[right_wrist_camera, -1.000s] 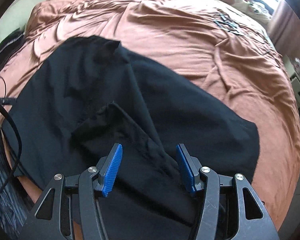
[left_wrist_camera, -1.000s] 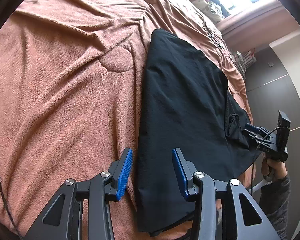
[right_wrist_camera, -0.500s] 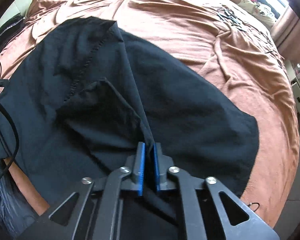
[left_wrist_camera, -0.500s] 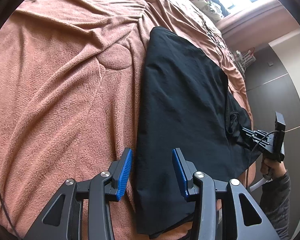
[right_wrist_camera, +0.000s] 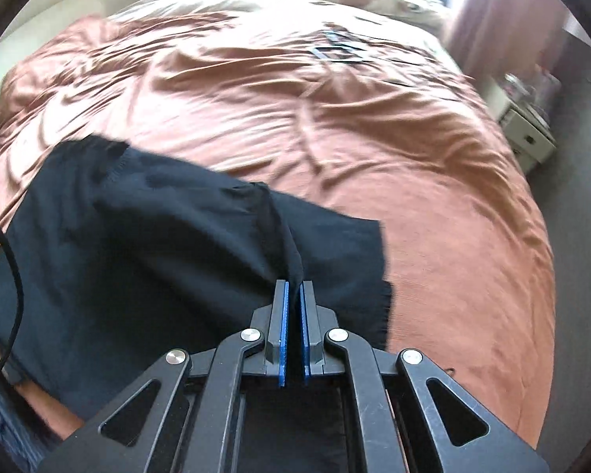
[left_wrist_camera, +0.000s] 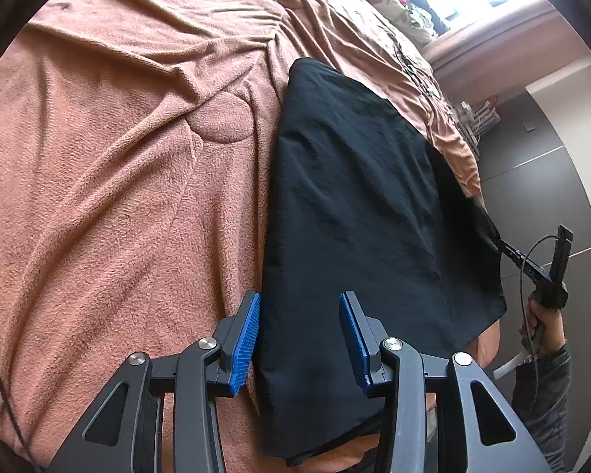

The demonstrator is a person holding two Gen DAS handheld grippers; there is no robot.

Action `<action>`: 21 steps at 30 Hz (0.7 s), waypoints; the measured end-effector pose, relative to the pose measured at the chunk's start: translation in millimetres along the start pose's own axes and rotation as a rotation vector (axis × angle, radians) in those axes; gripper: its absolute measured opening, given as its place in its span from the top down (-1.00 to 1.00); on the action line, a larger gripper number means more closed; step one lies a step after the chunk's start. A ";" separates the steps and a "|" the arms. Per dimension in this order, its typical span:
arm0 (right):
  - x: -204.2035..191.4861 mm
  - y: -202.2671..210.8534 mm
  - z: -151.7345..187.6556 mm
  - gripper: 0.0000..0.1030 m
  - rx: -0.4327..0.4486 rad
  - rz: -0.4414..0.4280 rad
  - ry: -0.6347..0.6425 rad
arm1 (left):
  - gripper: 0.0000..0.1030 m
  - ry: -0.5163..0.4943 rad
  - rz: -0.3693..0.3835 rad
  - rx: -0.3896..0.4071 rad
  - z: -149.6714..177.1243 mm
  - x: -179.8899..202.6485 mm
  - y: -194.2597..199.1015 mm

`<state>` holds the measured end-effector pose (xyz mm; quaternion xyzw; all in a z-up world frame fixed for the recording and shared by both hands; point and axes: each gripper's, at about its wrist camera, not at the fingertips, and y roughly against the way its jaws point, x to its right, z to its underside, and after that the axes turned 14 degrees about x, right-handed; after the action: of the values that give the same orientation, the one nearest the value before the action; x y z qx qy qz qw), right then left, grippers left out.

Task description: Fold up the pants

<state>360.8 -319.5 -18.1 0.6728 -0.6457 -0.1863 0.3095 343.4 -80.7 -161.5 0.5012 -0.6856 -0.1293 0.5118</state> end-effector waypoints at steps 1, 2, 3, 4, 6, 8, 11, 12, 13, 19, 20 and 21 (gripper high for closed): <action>0.0 3.1 1.8 0.96 0.001 0.021 -0.019 | 0.14 -0.001 0.000 0.000 -0.1 0.2 -0.4; 5.2 2.8 2.5 0.96 0.001 0.051 -0.050 | 0.14 0.000 -0.001 0.000 -0.1 0.3 -0.8; 7.9 2.3 2.8 0.96 0.002 0.071 -0.076 | 0.14 -0.001 -0.002 0.000 0.1 0.2 -0.7; 12.6 1.6 3.6 0.96 0.002 0.092 -0.116 | 0.14 -0.001 -0.004 -0.001 0.1 0.3 -0.9; 17.8 -0.6 5.8 0.96 -0.004 0.132 -0.165 | 0.14 -0.002 -0.005 -0.003 0.4 0.2 -0.9; 15.2 -2.8 6.9 0.96 -0.013 0.150 -0.184 | 0.14 -0.004 -0.007 -0.005 -0.4 1.8 -1.6; 9.7 -5.7 7.1 0.94 -0.032 0.142 -0.192 | 0.14 -0.006 -0.008 -0.009 -0.4 2.4 -2.3; 8.0 -8.6 6.9 0.94 -0.052 0.128 -0.194 | 0.14 -0.008 -0.009 -0.012 0.0 2.8 -2.7; 8.1 -10.9 6.7 0.91 -0.060 0.117 -0.195 | 0.14 -0.009 -0.010 -0.012 0.1 3.3 -2.7; 16.7 -8.2 8.2 0.63 -0.064 0.109 -0.235 | 0.14 -0.021 -0.031 -0.026 0.1 5.3 -7.0; 19.0 -6.1 10.7 0.55 -0.066 0.102 -0.252 | 0.14 -0.020 -0.034 -0.027 -0.1 5.0 -7.4; 21.6 -2.1 14.0 0.49 -0.066 0.096 -0.272 | 0.14 -0.019 -0.034 -0.027 0.0 4.7 -7.6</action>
<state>355.4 -343.3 -26.7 0.5993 -0.7066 -0.2816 0.2497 347.8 -88.1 -164.1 0.5047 -0.6800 -0.1521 0.5097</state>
